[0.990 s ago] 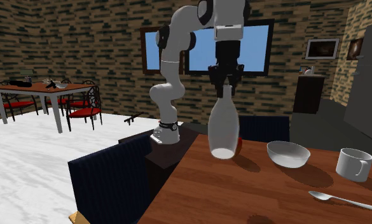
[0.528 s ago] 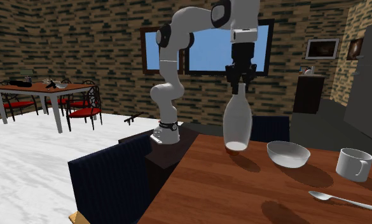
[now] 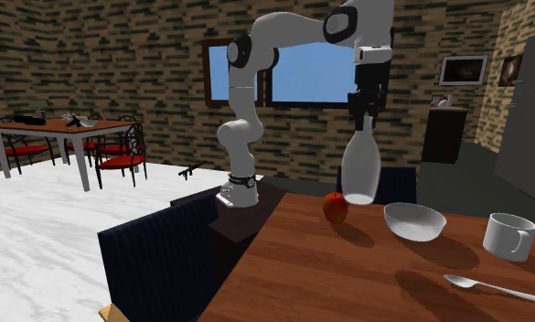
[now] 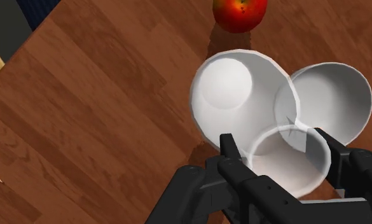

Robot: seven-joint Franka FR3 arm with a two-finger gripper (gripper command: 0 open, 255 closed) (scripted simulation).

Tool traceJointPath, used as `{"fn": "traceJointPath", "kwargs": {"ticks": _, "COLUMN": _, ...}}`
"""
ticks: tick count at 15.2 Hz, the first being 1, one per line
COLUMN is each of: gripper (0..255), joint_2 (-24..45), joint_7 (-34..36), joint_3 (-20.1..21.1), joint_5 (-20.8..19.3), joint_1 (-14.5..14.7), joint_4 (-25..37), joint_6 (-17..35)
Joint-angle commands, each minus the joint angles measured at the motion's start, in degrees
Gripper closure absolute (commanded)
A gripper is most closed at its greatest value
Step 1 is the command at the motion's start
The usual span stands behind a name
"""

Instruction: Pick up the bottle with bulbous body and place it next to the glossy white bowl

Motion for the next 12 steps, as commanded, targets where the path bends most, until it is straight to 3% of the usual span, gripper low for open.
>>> {"fn": "traceJointPath", "kwargs": {"ticks": 1, "gripper": 255, "joint_2": -0.09, "joint_7": 2.87, "joint_3": 1.36, "joint_5": -0.07, "joint_1": 1.43, "joint_4": -0.22, "joint_6": 0.24}}
{"fn": "traceJointPath", "kwargs": {"ticks": 12, "gripper": 255, "joint_2": 5.01, "joint_7": 16.79, "joint_3": 7.98, "joint_5": 0.14, "joint_1": 8.68, "joint_4": 6.19, "joint_6": -0.71}}
